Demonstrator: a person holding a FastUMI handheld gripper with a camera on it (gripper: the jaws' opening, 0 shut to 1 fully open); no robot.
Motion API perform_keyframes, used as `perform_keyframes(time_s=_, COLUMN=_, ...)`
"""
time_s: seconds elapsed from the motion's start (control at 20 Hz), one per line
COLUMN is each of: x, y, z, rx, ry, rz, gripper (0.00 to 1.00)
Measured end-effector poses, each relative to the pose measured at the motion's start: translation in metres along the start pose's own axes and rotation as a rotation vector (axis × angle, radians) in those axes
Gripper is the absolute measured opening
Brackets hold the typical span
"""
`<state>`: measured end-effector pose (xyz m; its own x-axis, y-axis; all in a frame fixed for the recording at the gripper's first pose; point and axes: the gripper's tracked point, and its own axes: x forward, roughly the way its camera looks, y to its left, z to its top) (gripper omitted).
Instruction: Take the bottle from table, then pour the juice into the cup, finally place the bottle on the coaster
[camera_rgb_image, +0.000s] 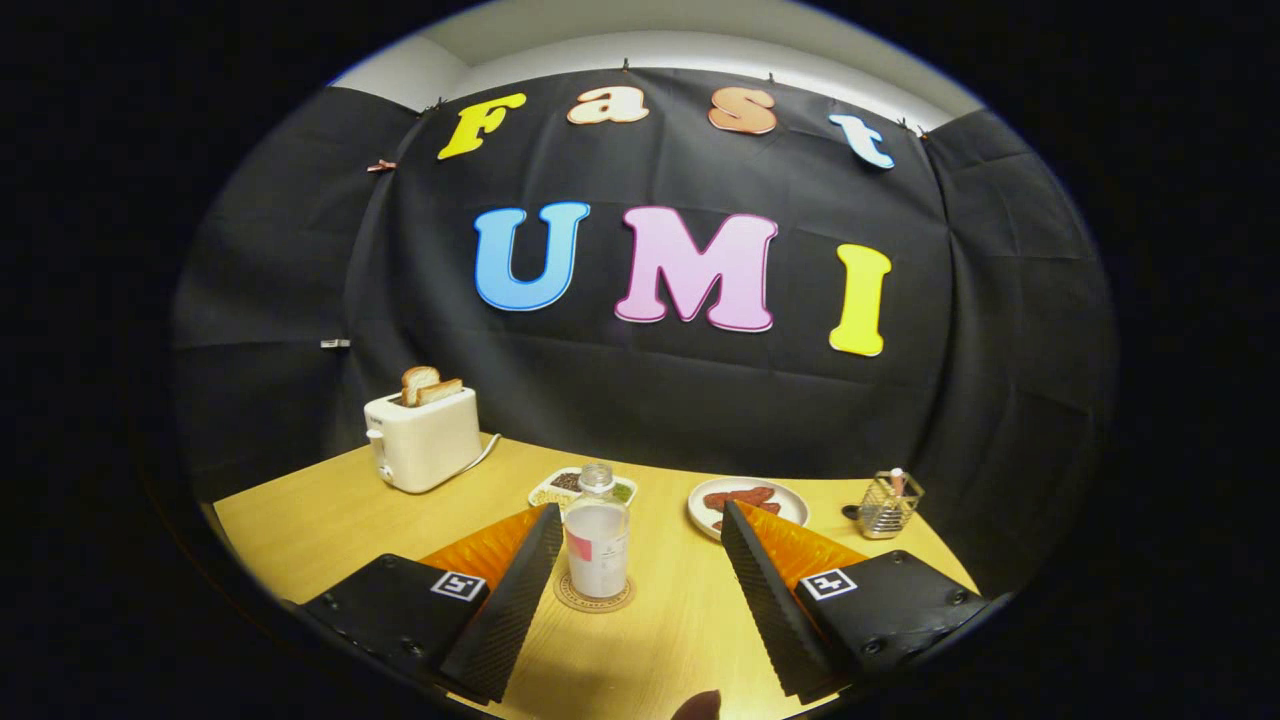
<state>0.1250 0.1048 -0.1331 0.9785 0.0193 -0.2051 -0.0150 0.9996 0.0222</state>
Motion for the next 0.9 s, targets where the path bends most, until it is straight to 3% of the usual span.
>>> perform_keyframes(time_s=0.4, x=-0.068, y=-0.043, z=0.053, rx=-0.078, ry=-0.039, rz=-0.097, gripper=0.98)
perform_keyframes(time_s=0.9, x=-0.116, y=-0.031, z=0.090, rx=-0.094, ry=-0.111, rz=-0.082, gripper=0.97)
